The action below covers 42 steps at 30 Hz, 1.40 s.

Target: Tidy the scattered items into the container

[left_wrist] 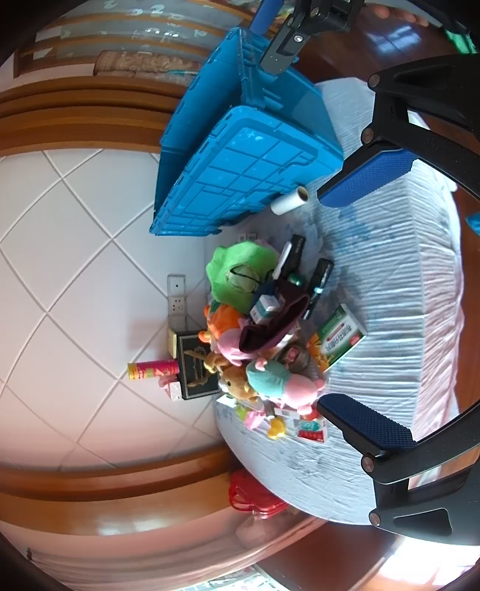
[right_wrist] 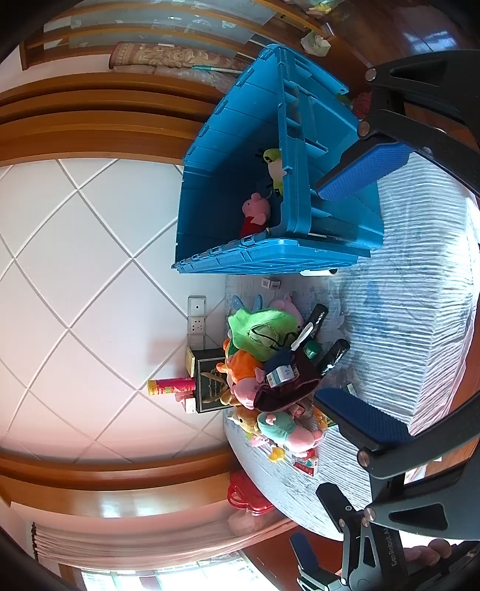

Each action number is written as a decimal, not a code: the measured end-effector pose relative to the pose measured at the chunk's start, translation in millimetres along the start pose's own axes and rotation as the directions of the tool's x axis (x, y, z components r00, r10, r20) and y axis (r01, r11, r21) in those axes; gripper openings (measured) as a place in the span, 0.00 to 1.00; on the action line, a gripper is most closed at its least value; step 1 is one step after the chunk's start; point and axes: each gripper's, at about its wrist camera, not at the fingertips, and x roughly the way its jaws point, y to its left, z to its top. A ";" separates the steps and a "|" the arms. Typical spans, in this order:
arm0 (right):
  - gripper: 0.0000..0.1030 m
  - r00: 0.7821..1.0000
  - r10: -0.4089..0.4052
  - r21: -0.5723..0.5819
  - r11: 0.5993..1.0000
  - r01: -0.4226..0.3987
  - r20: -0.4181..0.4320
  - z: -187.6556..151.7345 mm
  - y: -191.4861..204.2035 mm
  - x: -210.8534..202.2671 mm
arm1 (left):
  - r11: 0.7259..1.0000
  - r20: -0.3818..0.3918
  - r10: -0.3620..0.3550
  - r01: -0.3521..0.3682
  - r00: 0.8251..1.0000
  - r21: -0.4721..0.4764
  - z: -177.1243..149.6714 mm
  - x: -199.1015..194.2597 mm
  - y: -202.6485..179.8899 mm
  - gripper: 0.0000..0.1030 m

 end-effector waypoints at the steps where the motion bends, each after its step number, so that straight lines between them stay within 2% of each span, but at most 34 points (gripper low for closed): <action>1: 1.00 1.000 0.000 0.000 1.000 0.000 -0.001 -0.2 0.0 0.2 | 1.000 -0.001 0.001 -0.001 1.000 0.000 0.0 0.2 0.2 0.99; 20: 1.00 1.000 0.007 -0.018 1.000 -0.007 0.002 0.1 8.4 1.0 | 1.000 -0.007 -0.009 0.008 1.000 -0.009 -4.0 2.1 10.1 0.99; 30: 1.00 1.000 0.001 -0.015 1.000 -0.001 0.002 -1.9 10.4 -0.4 | 1.000 0.019 -0.022 0.022 1.000 -0.008 -3.1 -4.1 11.7 0.99; 42: 1.00 1.000 0.001 -0.019 1.000 -0.001 -0.001 -3.4 16.0 -1.7 | 1.000 -0.010 -0.016 0.015 1.000 -0.018 -5.4 -4.5 18.6 0.99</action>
